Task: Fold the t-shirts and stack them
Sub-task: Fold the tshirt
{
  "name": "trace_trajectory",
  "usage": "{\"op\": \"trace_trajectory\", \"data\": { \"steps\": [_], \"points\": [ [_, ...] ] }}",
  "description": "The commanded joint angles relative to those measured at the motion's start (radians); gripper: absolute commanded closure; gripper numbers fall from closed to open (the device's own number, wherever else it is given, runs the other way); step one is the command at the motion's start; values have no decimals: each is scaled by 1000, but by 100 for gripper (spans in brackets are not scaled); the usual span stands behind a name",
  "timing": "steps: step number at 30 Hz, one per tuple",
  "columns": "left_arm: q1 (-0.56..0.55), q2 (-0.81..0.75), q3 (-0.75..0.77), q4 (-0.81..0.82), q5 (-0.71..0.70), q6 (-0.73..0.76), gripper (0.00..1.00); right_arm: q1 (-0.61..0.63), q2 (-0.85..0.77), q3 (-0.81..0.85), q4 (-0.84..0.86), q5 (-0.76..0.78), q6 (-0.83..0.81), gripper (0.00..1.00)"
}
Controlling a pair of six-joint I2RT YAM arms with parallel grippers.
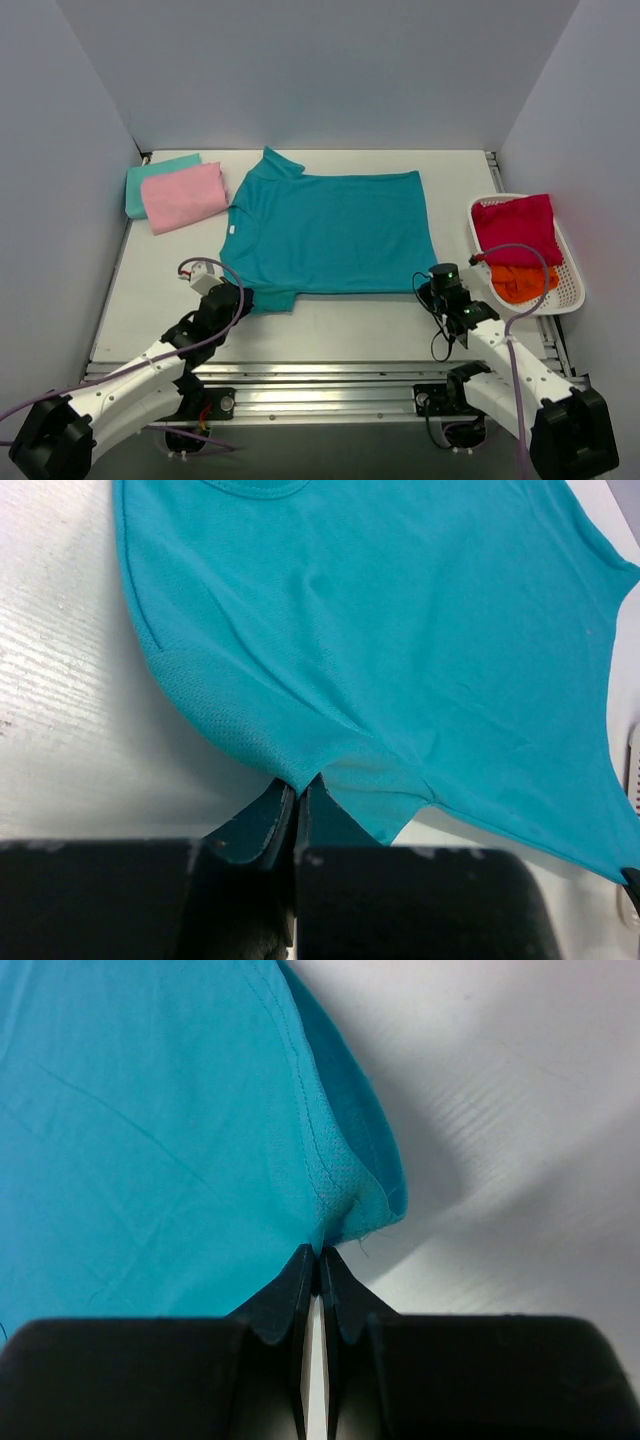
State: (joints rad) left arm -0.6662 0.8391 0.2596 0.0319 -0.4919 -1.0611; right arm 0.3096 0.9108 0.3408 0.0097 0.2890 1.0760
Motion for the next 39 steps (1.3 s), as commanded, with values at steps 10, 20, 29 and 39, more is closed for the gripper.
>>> {"op": "trace_trajectory", "data": {
  "steps": [10,20,29,39],
  "points": [
    [22,26,249,-167,62,142,98,8,-61,76,-200,53,-28,100],
    [123,273,450,-75,370,141,98,8,89,208,-139,74,-97,100],
    [210,417,552,-49,429,156,98,2,241,317,-93,114,-122,100],
    [321,697,650,85,470,150,98,-27,629,547,-30,170,-117,100]
  ]
}}
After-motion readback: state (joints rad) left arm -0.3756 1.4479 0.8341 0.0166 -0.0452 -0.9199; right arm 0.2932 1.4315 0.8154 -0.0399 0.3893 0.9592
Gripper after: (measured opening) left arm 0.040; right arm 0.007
